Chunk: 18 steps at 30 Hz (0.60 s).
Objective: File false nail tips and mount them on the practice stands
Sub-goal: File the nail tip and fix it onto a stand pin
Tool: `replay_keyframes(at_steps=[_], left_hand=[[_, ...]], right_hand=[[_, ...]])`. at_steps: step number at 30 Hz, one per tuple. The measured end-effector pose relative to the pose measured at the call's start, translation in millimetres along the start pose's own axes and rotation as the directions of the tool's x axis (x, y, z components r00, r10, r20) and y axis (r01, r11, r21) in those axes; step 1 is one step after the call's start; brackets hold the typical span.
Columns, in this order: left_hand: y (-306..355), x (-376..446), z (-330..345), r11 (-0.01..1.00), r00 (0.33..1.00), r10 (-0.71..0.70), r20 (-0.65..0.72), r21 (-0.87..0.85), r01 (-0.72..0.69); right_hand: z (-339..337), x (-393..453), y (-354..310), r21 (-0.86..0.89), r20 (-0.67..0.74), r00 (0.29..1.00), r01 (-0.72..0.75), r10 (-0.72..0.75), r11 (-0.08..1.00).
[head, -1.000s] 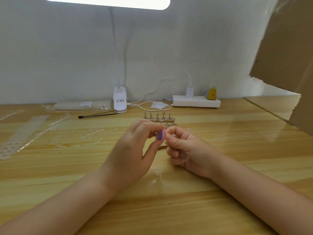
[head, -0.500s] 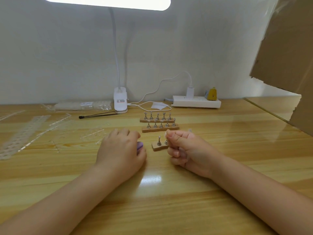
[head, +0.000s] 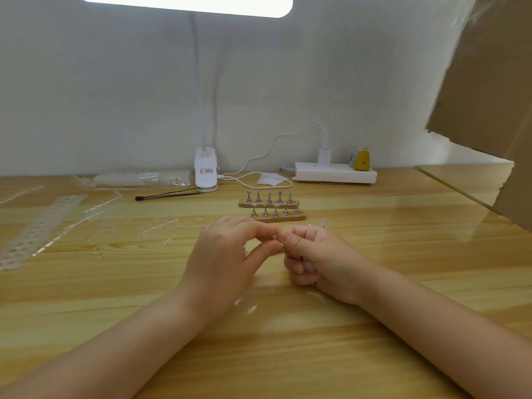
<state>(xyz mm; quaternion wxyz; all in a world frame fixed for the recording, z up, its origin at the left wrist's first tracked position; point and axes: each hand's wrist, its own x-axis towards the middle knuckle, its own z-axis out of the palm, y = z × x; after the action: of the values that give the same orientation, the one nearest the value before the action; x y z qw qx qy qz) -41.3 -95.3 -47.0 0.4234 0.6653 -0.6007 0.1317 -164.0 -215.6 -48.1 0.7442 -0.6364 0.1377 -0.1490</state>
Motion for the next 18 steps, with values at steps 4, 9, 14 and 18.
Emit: replay_keyframes(at_steps=[4,9,14,18], left_hand=[[-11,-1,0,0.977,1.0,-0.012,-0.027,0.212,0.017],[-19,-2,8,0.952,0.993,-0.092,0.078,0.301,0.065],[-17,-6,17,0.954,0.985,-0.059,0.159,0.301,0.009],[-15,-7,15,0.965,0.985,-0.036,0.17,0.264,-0.011]], right_hand=[[3,0,1,-0.006,-0.166,0.984,0.058,-0.058,0.998],[3,-3,3,-0.507,-0.319,0.888,0.136,-0.332,0.851],[2,-2,12,-0.823,-0.236,0.853,0.079,-0.464,0.563],[3,-4,14,-0.946,-0.182,0.852,-0.016,-0.491,0.323]])
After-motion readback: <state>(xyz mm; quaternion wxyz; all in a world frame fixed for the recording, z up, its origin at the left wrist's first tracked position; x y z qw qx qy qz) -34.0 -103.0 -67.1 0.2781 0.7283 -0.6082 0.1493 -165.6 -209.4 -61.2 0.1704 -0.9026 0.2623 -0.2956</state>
